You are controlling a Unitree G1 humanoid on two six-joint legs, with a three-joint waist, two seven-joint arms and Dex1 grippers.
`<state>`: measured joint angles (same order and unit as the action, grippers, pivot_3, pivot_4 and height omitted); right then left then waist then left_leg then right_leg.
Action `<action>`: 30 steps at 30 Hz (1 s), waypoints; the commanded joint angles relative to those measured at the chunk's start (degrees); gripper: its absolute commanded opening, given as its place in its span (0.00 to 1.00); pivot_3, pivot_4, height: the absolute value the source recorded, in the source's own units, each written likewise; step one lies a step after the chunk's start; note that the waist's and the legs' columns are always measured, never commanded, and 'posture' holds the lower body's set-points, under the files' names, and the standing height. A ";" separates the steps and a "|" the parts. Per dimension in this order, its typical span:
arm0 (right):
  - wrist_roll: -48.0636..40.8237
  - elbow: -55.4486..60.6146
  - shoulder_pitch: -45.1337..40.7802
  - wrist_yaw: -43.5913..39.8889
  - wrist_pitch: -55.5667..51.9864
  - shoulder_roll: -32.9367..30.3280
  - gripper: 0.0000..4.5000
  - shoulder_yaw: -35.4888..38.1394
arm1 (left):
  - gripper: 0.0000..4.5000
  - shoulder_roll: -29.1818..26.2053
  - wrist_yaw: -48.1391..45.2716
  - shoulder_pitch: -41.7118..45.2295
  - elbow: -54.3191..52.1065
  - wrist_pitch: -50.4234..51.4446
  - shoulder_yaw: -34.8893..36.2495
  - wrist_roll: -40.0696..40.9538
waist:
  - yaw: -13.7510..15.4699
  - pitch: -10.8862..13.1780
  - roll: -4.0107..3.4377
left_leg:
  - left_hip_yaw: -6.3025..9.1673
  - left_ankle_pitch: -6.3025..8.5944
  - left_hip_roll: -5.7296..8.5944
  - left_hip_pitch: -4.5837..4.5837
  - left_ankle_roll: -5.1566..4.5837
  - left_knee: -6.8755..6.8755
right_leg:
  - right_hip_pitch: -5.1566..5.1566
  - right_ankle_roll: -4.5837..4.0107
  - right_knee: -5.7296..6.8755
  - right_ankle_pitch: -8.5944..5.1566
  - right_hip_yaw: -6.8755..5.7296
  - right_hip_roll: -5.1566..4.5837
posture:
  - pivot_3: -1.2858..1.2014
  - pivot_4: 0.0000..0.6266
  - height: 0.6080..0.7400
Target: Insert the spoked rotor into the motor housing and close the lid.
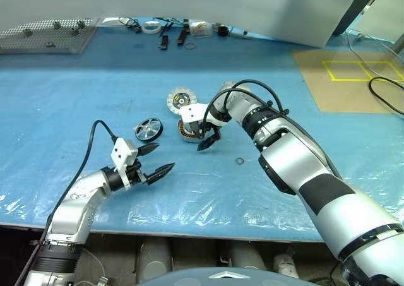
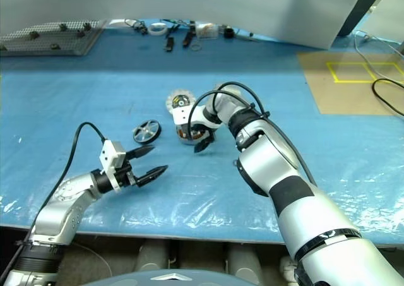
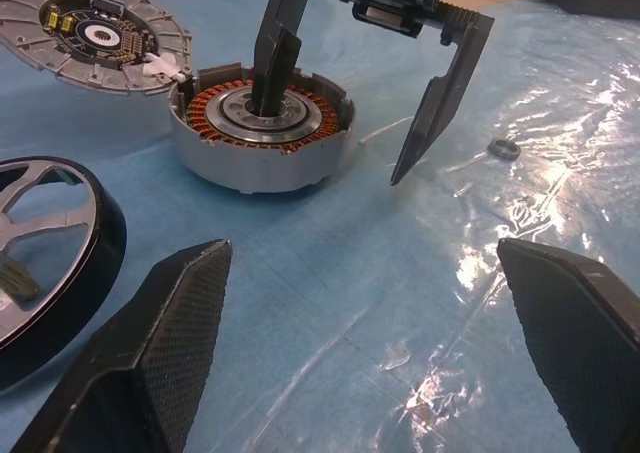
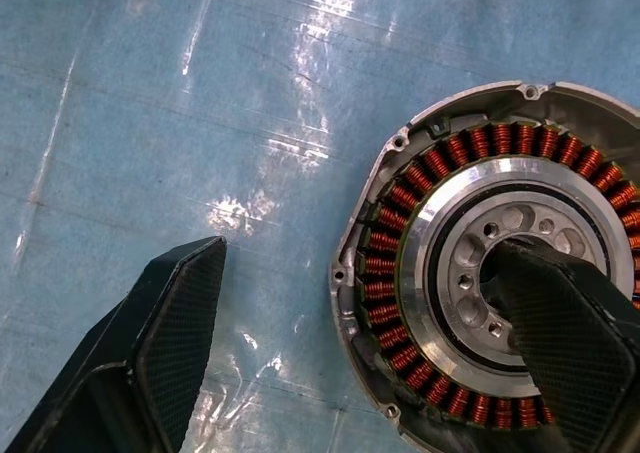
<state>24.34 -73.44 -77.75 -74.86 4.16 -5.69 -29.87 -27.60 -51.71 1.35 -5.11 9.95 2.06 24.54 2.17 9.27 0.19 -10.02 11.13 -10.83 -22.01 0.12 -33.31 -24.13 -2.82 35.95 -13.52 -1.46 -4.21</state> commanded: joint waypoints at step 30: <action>-5.69 33.42 12.08 -17.64 -18.23 -5.15 0.44 -3.90 | 1.00 -1.73 2.28 -19.82 -13.89 -1.43 7.36 3.79 | 0.07 -0.01 0.02 | -0.08 0.01 -0.07 0.11 0.01 0.07 | 0.09 -0.01 -0.10 0.00 0.03 0.04 | 0.52 0.24 1.00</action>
<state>21.54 -45.83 -66.87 -88.11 -9.23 -10.29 -31.58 -29.27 -48.74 -18.21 -18.55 9.90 8.71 27.99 2.24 9.26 0.21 -10.10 11.14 -10.90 -21.90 0.13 -33.23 -24.03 -2.83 35.82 -13.53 -1.43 -4.17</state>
